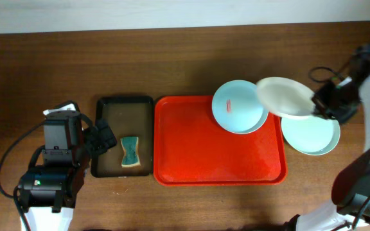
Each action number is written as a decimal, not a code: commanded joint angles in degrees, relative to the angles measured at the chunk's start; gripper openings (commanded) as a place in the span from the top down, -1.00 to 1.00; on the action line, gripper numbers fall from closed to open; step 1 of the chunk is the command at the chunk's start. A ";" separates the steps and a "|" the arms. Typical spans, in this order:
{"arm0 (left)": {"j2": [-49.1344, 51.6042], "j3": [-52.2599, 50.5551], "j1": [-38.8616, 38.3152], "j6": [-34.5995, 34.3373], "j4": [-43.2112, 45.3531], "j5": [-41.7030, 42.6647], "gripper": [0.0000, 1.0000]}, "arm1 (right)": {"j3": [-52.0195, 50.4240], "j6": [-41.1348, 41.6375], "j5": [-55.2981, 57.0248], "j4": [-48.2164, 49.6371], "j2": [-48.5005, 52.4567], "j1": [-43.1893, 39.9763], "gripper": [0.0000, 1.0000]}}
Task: Clean dirty plates on tray and stack at the side
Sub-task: 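Carry the plate right and stack it on the plate beside the tray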
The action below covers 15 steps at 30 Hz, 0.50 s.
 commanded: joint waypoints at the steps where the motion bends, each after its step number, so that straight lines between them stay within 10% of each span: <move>1: 0.00 0.74 0.42 -0.74 0.15 0.02 -0.98 | 0.35 0.11 4.42 -2.73 -1.62 -6.19 0.92; 15: 0.00 0.74 0.42 -0.74 0.15 0.02 -0.98 | -8.07 0.13 12.94 0.39 -1.60 -8.76 0.92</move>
